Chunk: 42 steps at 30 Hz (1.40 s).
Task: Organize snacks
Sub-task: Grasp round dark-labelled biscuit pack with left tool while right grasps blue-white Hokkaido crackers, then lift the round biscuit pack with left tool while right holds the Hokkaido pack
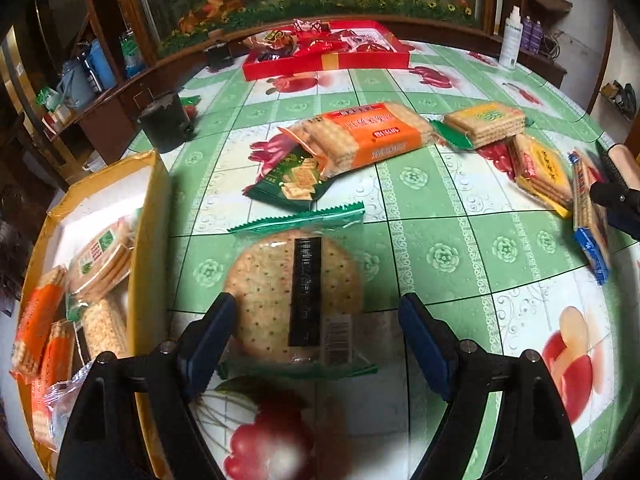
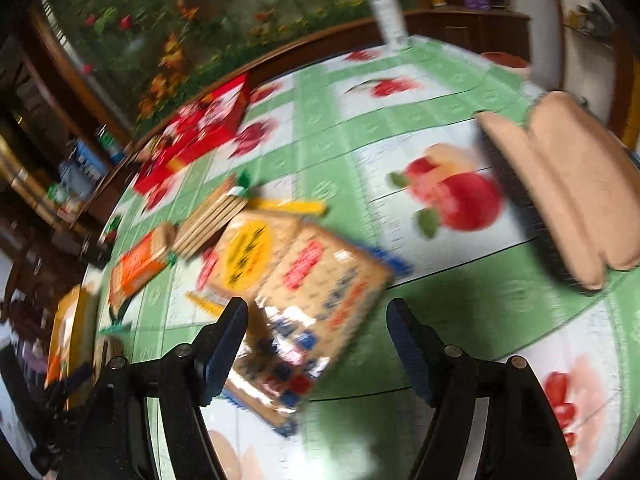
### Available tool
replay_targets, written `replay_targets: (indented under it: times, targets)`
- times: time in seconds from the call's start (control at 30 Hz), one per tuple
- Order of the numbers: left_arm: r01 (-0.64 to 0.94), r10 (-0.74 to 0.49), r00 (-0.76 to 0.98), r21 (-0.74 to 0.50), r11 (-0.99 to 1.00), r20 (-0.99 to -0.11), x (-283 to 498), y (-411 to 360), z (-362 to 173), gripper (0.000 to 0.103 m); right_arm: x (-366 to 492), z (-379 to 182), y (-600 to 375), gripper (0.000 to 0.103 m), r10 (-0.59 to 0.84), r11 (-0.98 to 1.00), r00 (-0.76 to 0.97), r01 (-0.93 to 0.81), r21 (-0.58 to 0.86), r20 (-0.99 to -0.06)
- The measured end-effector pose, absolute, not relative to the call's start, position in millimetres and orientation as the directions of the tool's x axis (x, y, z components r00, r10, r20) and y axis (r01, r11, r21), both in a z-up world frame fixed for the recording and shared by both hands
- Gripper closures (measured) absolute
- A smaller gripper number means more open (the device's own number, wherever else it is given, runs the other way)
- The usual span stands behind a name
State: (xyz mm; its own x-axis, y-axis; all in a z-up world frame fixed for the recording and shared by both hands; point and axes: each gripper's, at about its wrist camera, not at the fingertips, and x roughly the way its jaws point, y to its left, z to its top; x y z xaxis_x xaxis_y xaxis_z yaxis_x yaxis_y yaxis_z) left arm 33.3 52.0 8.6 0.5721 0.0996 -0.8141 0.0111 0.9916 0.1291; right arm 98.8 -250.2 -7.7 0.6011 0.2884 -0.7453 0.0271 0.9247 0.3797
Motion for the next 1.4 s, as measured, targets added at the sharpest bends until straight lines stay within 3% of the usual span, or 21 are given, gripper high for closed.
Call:
replay_targets:
  times: [0.2,0.3,0.37,0.43,0.53,0.67,0.83,1.4]
  targets:
    - [-0.006,0.145,0.593,0.176,0.984,-0.792,36,44,5,0.018,103,-13,-214,0.018,0.204,0.974,0.590,-0.045,0.221,-0.781]
    - [-0.013,0.141,0.609,0.168,0.986,-0.781,37,45,5,0.019,99,-12,-211,0.030,0.186,0.980,0.611,-0.057,0.191,-0.769]
    - [-0.014,0.134,0.644,0.163,0.987,-0.753,33,44,9,0.045,94,-11,-213,0.036,0.198,0.979,0.613,-0.081,0.188,-0.765]
    - [-0.009,0.136,0.660,0.173,0.985,-0.739,32,43,10,0.053,89,-6,-207,0.039,0.213,0.977,0.634,-0.124,0.175,-0.743]
    - [-0.013,0.112,0.670,0.139,0.990,-0.734,32,44,11,0.053,74,11,-188,0.043,0.264,0.963,0.702,-0.235,0.134,-0.662]
    - [-0.020,0.093,0.682,0.108,0.994,-0.725,31,47,12,0.053,29,47,-160,0.044,0.382,0.914,0.819,-0.403,0.045,-0.429]
    - [-0.020,0.072,0.686,0.080,0.997,-0.724,32,50,12,0.052,1,53,-134,0.044,0.348,0.911,0.881,-0.398,-0.104,-0.321]
    - [-0.019,0.073,0.685,0.082,0.996,-0.725,32,48,12,0.051,-2,52,-132,0.044,0.321,0.915,0.889,-0.380,-0.135,-0.327]
